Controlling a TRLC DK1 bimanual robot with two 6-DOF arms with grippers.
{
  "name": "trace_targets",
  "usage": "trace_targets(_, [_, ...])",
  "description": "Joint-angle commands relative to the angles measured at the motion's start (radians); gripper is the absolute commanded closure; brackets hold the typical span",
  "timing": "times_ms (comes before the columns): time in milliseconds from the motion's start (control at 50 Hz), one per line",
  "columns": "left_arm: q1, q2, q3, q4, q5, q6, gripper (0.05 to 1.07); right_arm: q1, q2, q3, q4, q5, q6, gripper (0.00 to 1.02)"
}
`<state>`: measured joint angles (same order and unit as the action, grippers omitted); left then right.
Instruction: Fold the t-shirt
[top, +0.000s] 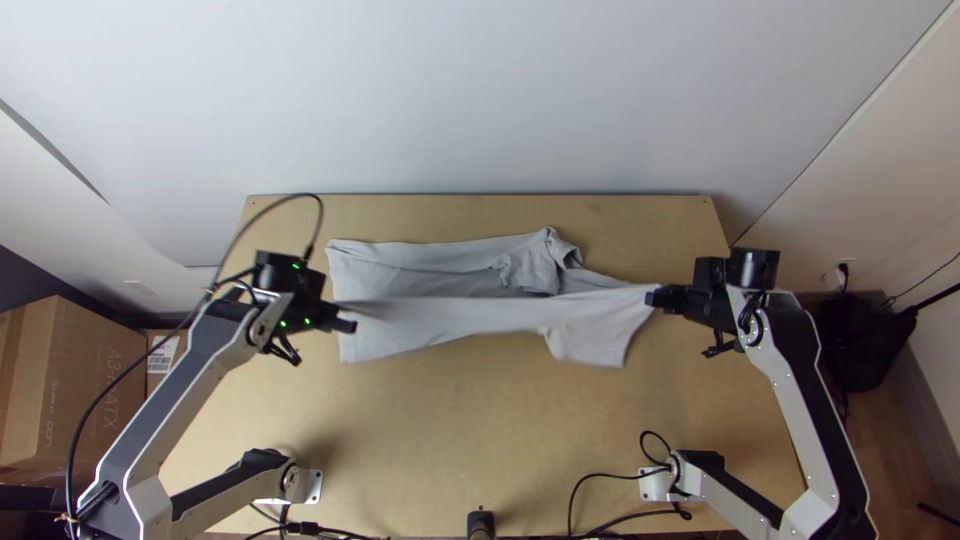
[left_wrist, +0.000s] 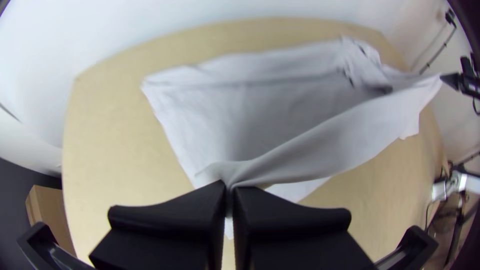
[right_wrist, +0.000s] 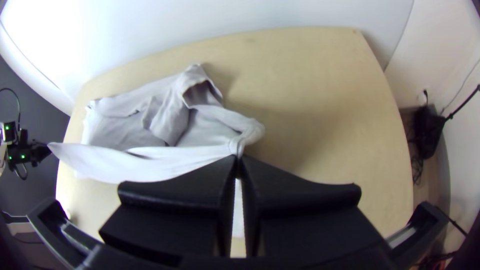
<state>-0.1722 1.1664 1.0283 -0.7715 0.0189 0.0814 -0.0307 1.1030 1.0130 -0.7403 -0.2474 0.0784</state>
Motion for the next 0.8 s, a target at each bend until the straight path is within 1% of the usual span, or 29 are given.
trace_targets(0, [0.076,-0.016,0.115,0.037,0.004,0.032,1.05,0.009,0.040,0.104,0.033,0.007,-0.028,1.00])
trace_targets(60, [0.134,-0.004,0.164,0.054,0.004,0.035,1.05,0.020,0.069,0.165,0.045,0.007,-0.028,1.00])
trace_targets(160, [0.177,0.035,0.274,0.061,0.003,0.037,1.05,0.025,0.123,0.280,0.071,0.007,-0.025,1.00])
trace_targets(260, [0.221,0.065,0.365,0.117,-0.010,0.037,1.05,0.035,0.189,0.409,0.076,0.007,-0.019,1.00])
trace_targets(340, [0.250,0.105,0.454,0.127,-0.039,0.037,1.05,0.048,0.256,0.538,0.075,0.011,-0.014,1.00])
trace_targets(500, [0.303,0.176,0.616,0.161,-0.040,0.024,1.05,0.075,0.376,0.774,0.096,0.062,-0.011,1.00])
trace_targets(620, [0.319,0.216,0.740,0.193,-0.040,-0.017,1.05,0.095,0.440,0.911,0.179,0.102,-0.009,1.00])
trace_targets(660, [0.321,0.230,0.788,0.199,-0.043,-0.035,1.05,0.106,0.457,0.955,0.214,0.120,-0.002,1.00])
trace_targets(780, [0.324,0.246,0.924,0.225,-0.066,-0.100,1.05,0.117,0.471,1.055,0.317,0.148,0.023,1.00])
